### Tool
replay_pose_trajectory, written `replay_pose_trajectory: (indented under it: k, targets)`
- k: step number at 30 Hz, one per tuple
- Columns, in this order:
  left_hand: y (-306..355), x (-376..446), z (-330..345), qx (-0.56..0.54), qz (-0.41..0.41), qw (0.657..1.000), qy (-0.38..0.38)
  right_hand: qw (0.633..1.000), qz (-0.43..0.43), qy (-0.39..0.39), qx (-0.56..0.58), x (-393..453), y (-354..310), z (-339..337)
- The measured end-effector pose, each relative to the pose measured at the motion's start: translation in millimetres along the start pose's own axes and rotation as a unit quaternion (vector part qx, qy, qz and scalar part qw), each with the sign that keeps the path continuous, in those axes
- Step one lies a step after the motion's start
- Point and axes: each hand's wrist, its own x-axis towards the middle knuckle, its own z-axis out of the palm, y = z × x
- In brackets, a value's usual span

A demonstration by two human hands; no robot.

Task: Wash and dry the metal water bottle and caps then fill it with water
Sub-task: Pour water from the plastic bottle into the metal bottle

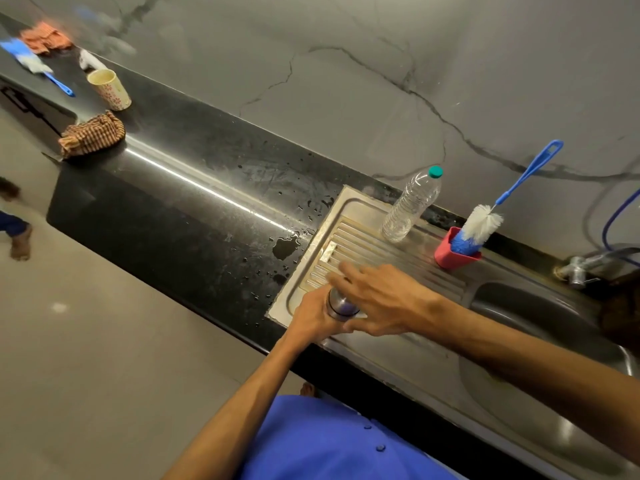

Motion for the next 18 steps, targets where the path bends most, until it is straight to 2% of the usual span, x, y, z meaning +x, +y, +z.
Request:
replay_pose_trajectory:
  k: [2, 4, 6, 9, 13, 18]
  targets:
    - [-1.5, -0.2, 0.3, 0.001, -0.006, 1.0, -0.011, 0.996, -0.085, 0.002, -0.014, 3.4, 2.5, 7.9]
    - [0.2, 0.2, 3.1, 0.012, -0.013, 1.0, -0.016, 0.988, -0.123, 0.069, -0.063, 9.9, 8.4, 17.1]
    - [-2.1, 4.0, 5.9, 0.042, -0.011, 0.999, -0.003, 0.981, -0.072, 0.149, -0.099, 15.5, 4.7, 28.2]
    - [-5.8, 3.9, 11.5, 0.059, -0.002, 0.998, 0.031, 0.97, 0.087, 0.227, -0.029, 20.5, -18.1, 45.4]
    - [-5.6, 0.8, 20.9, 0.041, 0.016, 0.996, 0.078, 0.949, 0.217, 0.227, -0.023, 20.3, -41.4, 47.8]
    - [-4.7, -0.7, 21.2, 0.027, 0.007, 0.997, 0.074, 0.935, 0.277, 0.221, 0.015, 21.0, -49.7, 48.2]
